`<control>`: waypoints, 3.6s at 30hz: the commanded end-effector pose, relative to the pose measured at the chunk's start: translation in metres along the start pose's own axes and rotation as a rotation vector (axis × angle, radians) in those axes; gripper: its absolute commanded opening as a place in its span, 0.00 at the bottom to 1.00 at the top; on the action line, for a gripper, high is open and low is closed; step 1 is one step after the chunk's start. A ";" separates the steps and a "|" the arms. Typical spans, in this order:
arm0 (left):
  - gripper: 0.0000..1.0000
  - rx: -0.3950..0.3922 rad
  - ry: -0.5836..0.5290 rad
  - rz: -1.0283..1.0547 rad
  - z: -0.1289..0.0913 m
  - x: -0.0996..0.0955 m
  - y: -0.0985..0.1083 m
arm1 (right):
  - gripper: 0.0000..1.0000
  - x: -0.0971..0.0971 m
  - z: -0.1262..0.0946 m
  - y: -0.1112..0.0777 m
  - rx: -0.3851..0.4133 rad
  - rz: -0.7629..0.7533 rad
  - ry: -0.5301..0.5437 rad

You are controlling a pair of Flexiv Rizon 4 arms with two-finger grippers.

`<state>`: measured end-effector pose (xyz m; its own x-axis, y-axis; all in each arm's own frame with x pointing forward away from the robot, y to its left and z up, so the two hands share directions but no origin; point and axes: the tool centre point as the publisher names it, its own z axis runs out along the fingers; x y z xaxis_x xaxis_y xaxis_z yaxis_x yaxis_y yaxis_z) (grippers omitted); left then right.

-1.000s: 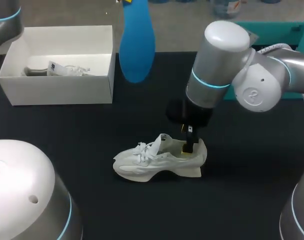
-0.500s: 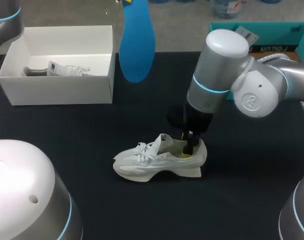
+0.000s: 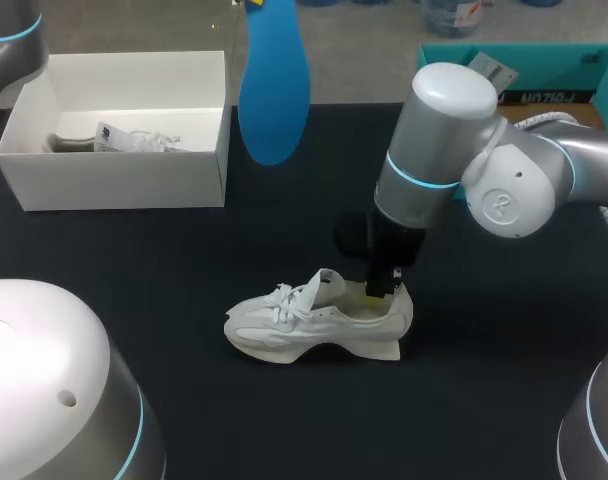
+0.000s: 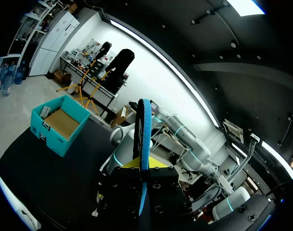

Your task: Take the shoe out of the shoebox, open the shoe tongue, remove and reinsert the insole, then place the shoe into the shoebox

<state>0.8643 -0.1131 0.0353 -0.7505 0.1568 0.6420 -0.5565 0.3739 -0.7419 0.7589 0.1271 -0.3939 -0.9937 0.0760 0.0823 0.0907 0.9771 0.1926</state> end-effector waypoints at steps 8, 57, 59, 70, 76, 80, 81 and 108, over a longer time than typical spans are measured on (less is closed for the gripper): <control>0.00 0.000 0.000 0.001 0.000 0.000 0.000 | 0.00 0.007 -0.035 -0.004 -0.010 -0.011 -0.075; 0.00 0.000 0.000 0.001 0.000 0.000 0.000 | 0.00 0.007 -0.115 -0.017 -0.011 -0.043 -0.083; 0.00 0.000 0.000 0.001 0.000 0.000 0.000 | 0.00 0.009 -0.114 -0.016 0.019 0.038 -0.127; 0.00 0.000 0.000 0.001 0.000 0.000 0.000 | 0.00 0.032 -0.099 -0.019 0.128 0.594 -0.141; 0.00 0.000 0.000 0.001 0.000 0.000 0.000 | 0.00 0.040 -0.090 -0.030 0.093 0.796 -0.147; 0.00 0.000 0.000 0.001 0.000 0.000 0.000 | 0.00 0.041 -0.082 -0.033 0.061 0.826 -0.137; 0.00 0.000 0.000 0.001 0.000 0.000 0.000 | 0.00 0.041 -0.081 -0.032 0.048 0.832 -0.138; 0.00 0.000 0.000 0.001 0.000 0.000 0.000 | 0.00 0.039 -0.079 -0.030 0.043 0.890 -0.122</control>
<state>0.8643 -0.1131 0.0353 -0.7505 0.1569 0.6420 -0.5565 0.3740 -0.7419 0.7218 0.0860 -0.3183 -0.6126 0.7880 0.0612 0.7902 0.6089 0.0698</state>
